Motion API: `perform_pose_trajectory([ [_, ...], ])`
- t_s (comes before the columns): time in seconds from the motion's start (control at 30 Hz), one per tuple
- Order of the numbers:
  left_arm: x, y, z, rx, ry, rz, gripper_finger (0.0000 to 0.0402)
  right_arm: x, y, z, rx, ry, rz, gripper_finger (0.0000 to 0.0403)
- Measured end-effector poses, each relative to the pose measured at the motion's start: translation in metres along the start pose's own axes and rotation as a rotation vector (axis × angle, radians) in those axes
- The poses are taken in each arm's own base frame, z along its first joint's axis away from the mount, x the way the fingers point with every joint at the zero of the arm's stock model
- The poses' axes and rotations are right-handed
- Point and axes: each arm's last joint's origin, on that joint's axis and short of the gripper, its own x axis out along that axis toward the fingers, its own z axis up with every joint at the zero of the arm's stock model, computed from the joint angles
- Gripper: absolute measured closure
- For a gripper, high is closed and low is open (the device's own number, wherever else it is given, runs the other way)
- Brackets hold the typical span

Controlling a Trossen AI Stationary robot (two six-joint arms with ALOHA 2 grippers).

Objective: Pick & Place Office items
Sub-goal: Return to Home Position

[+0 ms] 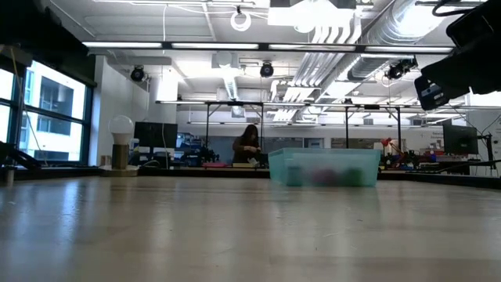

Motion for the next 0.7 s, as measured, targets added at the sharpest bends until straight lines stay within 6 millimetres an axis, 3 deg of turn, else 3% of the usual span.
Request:
perform_pose_trajectory([
  [0.1, 0.013, 0.001, -0.012, 0.083, 0.002, -0.091, 0.0401, 0.0, 0.0, 0.0, 0.012, 0.0, -0.004, 0.0401],
  [0.2, 0.018, 0.012, -0.02, 0.09, 0.024, -0.07, 0.0401, 0.0, 0.0, 0.0, 0.029, -0.005, -0.003, 0.0401],
  [0.5, 0.003, 0.035, -0.017, 0.033, -0.065, -0.237, 0.0401, 0.0, -0.001, -0.004, 0.065, 0.036, -0.007, 0.0401],
  [0.7, 0.001, 0.045, -0.028, 0.032, -0.122, -0.287, 0.0401, 0.0, -0.001, -0.004, 0.059, 0.043, -0.008, 0.0401],
])
